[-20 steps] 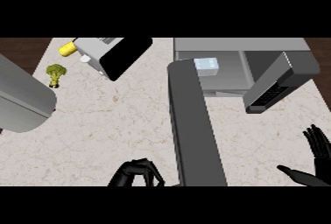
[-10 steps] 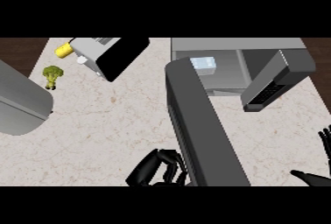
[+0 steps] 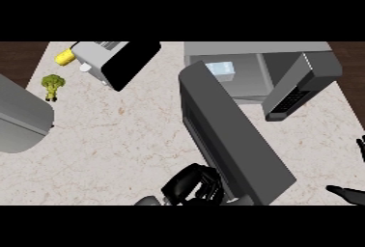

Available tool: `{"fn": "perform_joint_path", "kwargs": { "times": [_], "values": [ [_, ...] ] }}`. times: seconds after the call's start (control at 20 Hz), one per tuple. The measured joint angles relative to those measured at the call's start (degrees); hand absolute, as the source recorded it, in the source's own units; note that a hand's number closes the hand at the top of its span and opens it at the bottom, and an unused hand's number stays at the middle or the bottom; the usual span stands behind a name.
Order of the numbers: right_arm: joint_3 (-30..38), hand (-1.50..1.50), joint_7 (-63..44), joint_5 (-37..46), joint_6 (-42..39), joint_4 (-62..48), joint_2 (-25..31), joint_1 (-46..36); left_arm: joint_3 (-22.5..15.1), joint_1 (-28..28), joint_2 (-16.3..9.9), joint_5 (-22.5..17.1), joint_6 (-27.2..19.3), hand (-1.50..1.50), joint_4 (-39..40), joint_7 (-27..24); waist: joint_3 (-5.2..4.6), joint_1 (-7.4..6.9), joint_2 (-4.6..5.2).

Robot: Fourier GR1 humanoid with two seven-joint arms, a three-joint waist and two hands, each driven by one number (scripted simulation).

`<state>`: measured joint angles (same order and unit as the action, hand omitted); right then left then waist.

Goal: Pick up the milk, place it into the microwave and close the microwave

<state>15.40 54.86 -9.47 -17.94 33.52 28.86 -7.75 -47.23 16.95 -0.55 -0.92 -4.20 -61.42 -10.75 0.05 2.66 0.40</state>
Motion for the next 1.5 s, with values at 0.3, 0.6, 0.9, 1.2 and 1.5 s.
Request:
{"fn": "perform_joint_path", "kwargs": {
  "times": [0.3, 0.6, 0.9, 1.2, 1.5],
  "values": [
    [-2.31, -1.5, -1.05, -0.94, -1.11, 4.37, -0.86, -1.21, -5.4, 4.72, -0.63, -7.25, -6.64, 1.5, 2.74, -3.04, -0.1, 1.89, 0.4],
    [-4.33, -1.5, -2.86, -2.25, -1.95, 8.65, -1.15, -1.93, -9.25, 9.03, -0.62, -13.62, -13.44, -1.5, 3.16, -3.89, -0.21, 4.48, 0.67],
    [-5.84, -1.5, -5.51, -4.14, -3.13, 12.81, -0.61, -2.78, -10.03, 15.56, -0.41, -18.8, -17.9, 1.5, 4.07, -3.15, -0.23, 7.38, 1.07],
    [-7.7, -1.5, -8.49, -5.6, -4.55, 16.64, 0.12, -4.31, -8.9, 22.31, 0.0, -22.77, -21.55, 1.5, 5.12, -3.97, -0.26, 9.96, 1.51],
    [-9.11, -1.5, -10.98, -6.67, -5.54, 19.46, 1.23, -6.15, -6.85, 29.07, 0.31, -25.8, -24.24, 1.5, 7.63, -4.76, -0.12, 12.78, 2.49]
  ]
}}
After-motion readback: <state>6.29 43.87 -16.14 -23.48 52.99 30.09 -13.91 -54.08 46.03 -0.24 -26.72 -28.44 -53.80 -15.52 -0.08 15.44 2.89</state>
